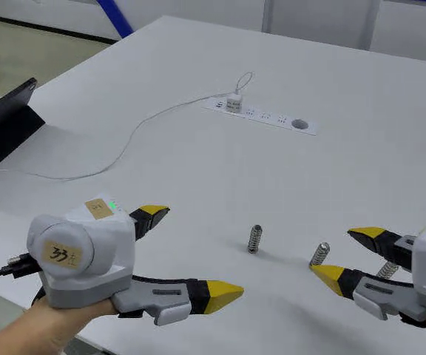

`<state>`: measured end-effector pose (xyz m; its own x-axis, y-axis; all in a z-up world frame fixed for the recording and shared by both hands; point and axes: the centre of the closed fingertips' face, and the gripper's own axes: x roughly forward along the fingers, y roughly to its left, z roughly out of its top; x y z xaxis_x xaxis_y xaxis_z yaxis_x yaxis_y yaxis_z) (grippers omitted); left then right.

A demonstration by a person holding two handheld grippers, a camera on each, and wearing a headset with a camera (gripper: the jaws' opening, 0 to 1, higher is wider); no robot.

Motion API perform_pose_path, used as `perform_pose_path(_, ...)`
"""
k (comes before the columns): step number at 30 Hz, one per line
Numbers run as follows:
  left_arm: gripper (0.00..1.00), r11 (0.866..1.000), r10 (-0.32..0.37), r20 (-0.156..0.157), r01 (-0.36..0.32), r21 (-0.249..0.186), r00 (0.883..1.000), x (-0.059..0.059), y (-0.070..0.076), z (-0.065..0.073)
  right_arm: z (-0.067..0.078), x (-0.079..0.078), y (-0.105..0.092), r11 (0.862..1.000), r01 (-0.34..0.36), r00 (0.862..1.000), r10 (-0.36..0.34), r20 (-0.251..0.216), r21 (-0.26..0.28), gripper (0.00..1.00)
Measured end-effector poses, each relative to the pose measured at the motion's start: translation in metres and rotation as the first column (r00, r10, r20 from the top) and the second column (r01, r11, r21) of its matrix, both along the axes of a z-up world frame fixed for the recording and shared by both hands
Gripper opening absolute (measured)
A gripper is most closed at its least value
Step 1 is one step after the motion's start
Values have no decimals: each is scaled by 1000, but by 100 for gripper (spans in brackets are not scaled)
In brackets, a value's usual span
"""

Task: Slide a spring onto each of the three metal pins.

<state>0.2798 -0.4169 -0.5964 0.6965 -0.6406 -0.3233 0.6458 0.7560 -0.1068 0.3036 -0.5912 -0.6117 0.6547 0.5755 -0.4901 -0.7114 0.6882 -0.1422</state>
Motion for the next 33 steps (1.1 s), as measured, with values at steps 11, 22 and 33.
perform_pose_path(11, 100, 999, 8, 45, -6, -49, 999, 1, -14, 8, 12, -31, -54, 955, 260, 965, -260, -20, 145, 71)
perform_pose_path(22, 100, 999, -6, 50, 4, 45, 999, -8, -16, -5, 5, -58, -93, 862, 469, 879, -477, -7, 193, 85)
perform_pose_path(33, 100, 1000, 26, 39, -26, 6, 999, -6, -13, 0, 0, -58, -108, 818, 517, 846, -533, -8, 252, 87)
